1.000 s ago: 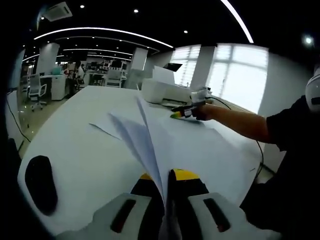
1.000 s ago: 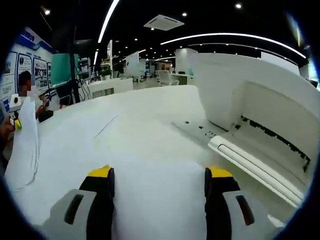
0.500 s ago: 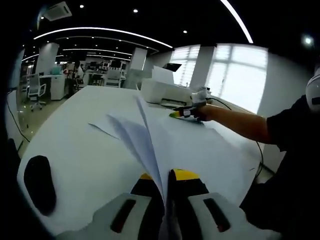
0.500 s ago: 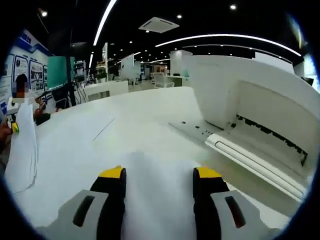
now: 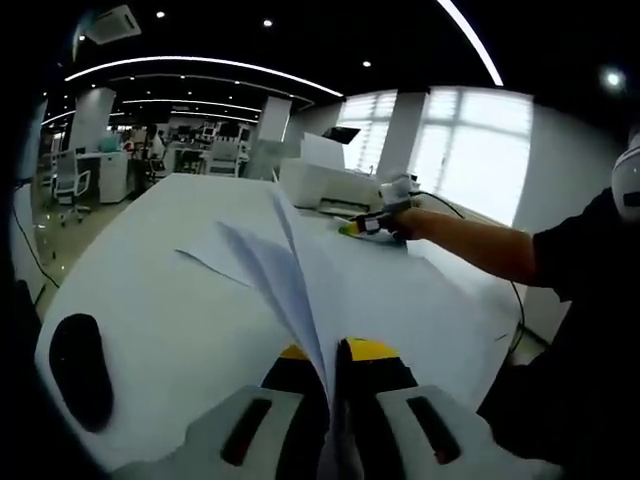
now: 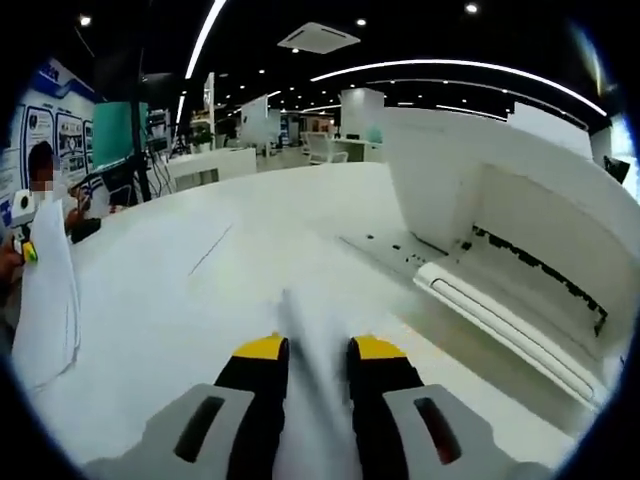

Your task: Organize the stack of printing papers by aligning and flattening the scattered papers on the table

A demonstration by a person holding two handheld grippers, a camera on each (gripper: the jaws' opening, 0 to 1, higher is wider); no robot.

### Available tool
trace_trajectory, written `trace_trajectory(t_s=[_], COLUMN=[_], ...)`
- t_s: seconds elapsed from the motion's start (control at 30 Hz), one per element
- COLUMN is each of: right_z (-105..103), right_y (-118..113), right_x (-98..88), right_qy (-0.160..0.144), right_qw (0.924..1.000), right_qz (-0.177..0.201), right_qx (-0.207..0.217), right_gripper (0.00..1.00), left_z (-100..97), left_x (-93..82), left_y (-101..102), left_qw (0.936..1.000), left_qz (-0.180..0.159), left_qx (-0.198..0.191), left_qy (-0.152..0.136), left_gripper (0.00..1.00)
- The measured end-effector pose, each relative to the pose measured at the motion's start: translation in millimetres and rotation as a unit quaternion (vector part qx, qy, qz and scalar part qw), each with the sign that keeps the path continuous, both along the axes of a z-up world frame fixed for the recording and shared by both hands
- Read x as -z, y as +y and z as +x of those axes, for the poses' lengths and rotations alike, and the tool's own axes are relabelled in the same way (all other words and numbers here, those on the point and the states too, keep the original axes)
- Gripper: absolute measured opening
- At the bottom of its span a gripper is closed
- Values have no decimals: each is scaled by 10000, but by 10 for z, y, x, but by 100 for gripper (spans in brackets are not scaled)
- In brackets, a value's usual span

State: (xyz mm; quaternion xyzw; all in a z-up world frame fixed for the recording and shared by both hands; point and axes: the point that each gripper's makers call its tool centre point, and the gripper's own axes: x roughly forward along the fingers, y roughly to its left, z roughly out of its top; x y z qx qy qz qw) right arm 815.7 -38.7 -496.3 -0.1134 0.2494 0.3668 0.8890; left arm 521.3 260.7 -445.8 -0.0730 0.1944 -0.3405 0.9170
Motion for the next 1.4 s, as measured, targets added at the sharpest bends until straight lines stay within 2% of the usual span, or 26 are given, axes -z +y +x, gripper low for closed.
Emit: trace_trajectory(t_s=[0.1,0.2,0.3,0.5,0.57,0.63,0.8,0.97,1.1,1.27,1.4], right_z=[-56,-35,-49,-86,-166,-168,-237,-362,-483,-540,-620], right_y=[-1,-105,-186,-347,-381,-489,-582,-569,-517,-581,-601], right_x=[-28,-77,-176,-492,-633,-675,-931,-1155,-1421,-1805,-2044], right_qy=[2,79,-17,-210,-308,-374,-622,-896,-1184,-1646,-1859], right_qw=[10000,9999,9997,9967,9945,9925,9862,9839,9803,9703,9649], right_qz=[-27,47,159,683,906,1053,1419,1466,1527,1687,1773], right_qx=[-20,52,163,379,431,492,588,500,404,538,554], right_gripper=[13,11,9,7,6,6,6,6,6,5,5], left_z=[0,-22,-29,-66,-74,-75,-101,-124,-139,-142,-123], left_x=[-2,-7,-15,-24,-28,-33,-48,-56,-63,-65,-62], left_y=[-5,-58,-73,-153,-170,-170,-241,-328,-369,-363,-309], left_qw=[10000,10000,10000,10000,10000,10000,10000,10000,10000,10000,9999], left_qz=[-6,-5,-5,-5,-11,-16,-9,-4,-7,-16,-35], left_qx=[4,3,7,27,31,31,35,44,43,49,58], left_qy=[-7,-10,-23,-32,-34,-38,-51,-59,-62,-70,-80], left_gripper=[8,8,8,8,8,8,8,8,8,8,8])
